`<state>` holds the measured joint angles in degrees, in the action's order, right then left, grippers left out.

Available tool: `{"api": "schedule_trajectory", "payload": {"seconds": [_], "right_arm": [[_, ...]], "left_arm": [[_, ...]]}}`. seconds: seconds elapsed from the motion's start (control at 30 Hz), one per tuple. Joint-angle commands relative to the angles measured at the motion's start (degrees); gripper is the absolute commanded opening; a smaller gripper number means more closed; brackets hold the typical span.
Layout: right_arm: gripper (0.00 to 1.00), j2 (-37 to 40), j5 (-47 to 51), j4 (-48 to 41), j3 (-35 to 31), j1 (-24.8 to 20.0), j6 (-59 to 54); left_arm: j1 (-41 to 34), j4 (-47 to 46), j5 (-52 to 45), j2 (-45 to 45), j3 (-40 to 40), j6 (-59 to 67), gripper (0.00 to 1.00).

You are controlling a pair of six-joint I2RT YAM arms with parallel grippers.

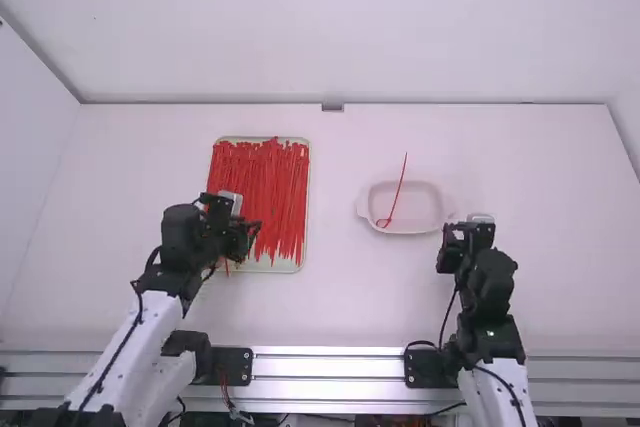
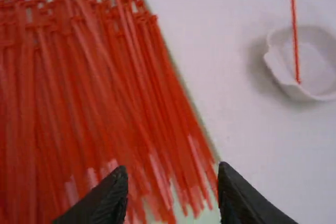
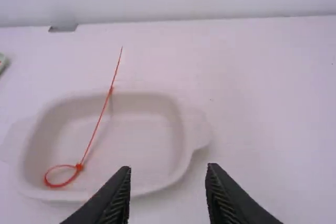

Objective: Fasten the cable tie

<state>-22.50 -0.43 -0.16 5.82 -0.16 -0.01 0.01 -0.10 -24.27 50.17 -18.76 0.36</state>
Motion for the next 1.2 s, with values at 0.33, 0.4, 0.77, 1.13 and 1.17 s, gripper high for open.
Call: {"api": "schedule_trajectory", "payload": {"seconds": [0.33,0.4,0.77,1.13,1.17], "right_arm": [[0.13,14.1,0.4,0.2,-5.8,0.2,0.0],[0.11,15.4,0.4,0.2,-5.8,0.2,0.0],[0.00,22.5,0.4,0.2,-5.8,0.2,0.0],[0.00,22.5,0.4,0.2,-5.8,0.2,0.0],[0.00,22.5,0.4,0.2,-5.8,0.2,0.0]], "left_arm": [[0.0,0.1,20.2,-17.5,17.3,-0.4,0.13],[0.0,0.1,22.0,-19.4,18.8,-0.4,0.10],[0.0,0.1,24.3,-30.6,18.8,-0.4,0.00],[0.0,0.1,24.3,-39.9,18.8,-0.4,0.00],[0.0,0.1,24.3,-40.5,18.8,-0.4,0.00]]}}
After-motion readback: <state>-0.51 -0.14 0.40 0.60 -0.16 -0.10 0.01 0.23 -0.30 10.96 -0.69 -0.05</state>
